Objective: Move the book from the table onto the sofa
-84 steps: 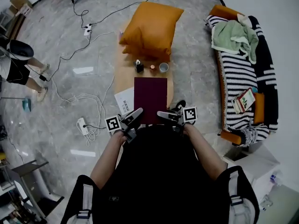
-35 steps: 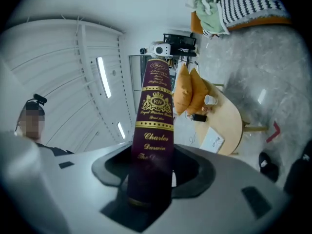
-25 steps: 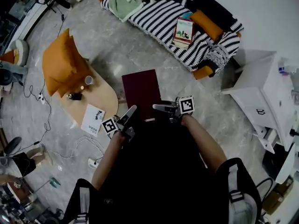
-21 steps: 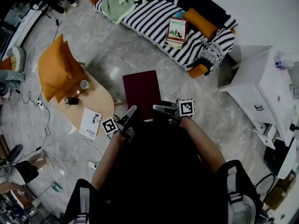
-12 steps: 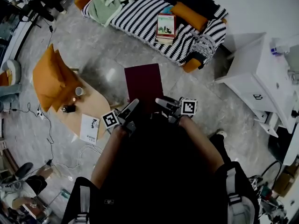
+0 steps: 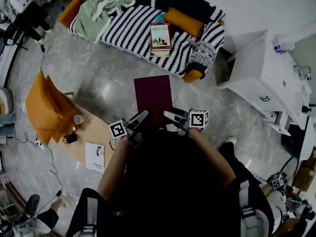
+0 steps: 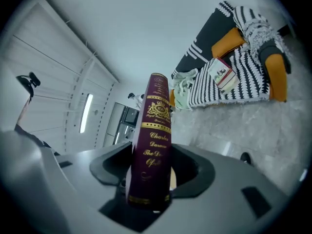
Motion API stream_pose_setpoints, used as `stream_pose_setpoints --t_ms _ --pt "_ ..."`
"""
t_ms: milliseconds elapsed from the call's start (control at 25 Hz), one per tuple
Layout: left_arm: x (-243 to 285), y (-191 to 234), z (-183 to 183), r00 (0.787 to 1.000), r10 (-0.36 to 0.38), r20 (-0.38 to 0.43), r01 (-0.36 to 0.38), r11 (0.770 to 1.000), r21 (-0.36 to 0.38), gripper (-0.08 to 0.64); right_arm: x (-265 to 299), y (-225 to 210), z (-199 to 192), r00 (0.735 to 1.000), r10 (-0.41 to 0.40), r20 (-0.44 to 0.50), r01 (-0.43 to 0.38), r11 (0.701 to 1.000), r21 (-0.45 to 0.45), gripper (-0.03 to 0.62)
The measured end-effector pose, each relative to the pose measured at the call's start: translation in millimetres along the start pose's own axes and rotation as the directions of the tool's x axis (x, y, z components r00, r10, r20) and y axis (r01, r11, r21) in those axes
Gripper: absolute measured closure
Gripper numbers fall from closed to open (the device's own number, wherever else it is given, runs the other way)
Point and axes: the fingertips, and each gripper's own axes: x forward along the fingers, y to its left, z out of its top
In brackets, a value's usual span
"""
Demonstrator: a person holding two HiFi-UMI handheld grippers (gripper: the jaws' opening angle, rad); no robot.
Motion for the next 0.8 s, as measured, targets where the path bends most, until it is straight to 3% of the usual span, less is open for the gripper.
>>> stream_pose_setpoints --t_ms 120,240,400,640,800 --pt "15 8 21 0.994 0.055 -0.094 -0.048 0.996 0.075 0.329 11 -6 19 0.998 -0.053 -0.024 0.052 0.998 -0.039 0.339" --pt "26 11 51 0.985 0.072 -0.156 -0.048 0.987 0.155 0.327 28 -10 40 0.997 -0.071 -0.013 0.071 0.997 -0.039 0.339" --pt "36 19 87 0.975 0.089 -0.205 -0.049 0.980 0.192 0.315 53 -16 65 0.995 -0.089 0.040 0.091 0.996 -0.027 0.341" --pt "61 26 124 0.942 0.130 -0.308 -0.032 0.952 0.303 0.281 73 -22 98 0.983 -0.128 0.133 0.135 0.990 -0.044 0.341" --pt "77 29 141 0.930 0.183 -0.318 -0.052 0.923 0.381 0.260 77 -28 114 0.971 -0.132 0.197 0.135 0.991 -0.003 0.341"
